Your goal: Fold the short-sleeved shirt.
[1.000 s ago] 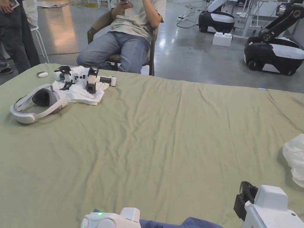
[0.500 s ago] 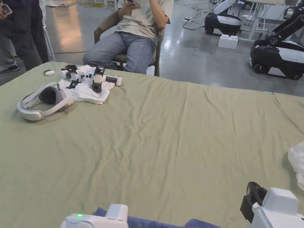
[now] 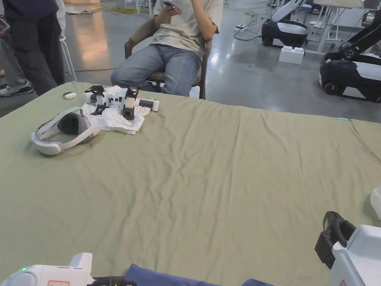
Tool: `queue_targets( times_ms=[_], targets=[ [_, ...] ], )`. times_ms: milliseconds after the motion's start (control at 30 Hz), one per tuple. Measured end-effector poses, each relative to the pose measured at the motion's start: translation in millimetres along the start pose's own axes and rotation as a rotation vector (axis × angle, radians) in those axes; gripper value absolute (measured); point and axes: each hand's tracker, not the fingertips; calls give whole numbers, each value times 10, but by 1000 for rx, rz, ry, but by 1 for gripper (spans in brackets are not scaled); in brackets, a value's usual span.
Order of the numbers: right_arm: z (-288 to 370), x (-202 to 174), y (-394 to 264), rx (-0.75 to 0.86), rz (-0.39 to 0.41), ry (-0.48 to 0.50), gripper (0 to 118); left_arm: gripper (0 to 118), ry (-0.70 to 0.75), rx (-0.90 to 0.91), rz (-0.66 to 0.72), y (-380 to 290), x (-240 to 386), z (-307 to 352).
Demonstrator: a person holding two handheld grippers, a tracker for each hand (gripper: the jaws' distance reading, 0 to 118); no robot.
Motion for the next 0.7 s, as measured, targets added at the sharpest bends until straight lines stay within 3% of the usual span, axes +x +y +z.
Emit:
queue_targets(
  times_ms=[133, 233, 300, 400, 500, 700],
  targets=[
    [6, -6, -15, -6, 3, 2, 0, 79, -126, 55, 15, -99, -195, -106],
    [7, -5, -37, -26, -3, 1, 0, 75, -237, 36, 117, -66, -354, -133],
    [0, -7, -62, -39, -13, 0, 0, 61, -285, 38, 163, -71, -436, -183],
    [-2, -15, -85, -50, -28, 0, 0, 22, -231, 15, 159, -73, -407, -258],
    [-2, -33, -94, -59, -27, 3, 0, 11, -233, 16, 134, -84, -401, -258],
    [20, -40, -72, -61, -11, 2, 0, 7, -291, 83, 53, -64, -274, -13]
  ],
)
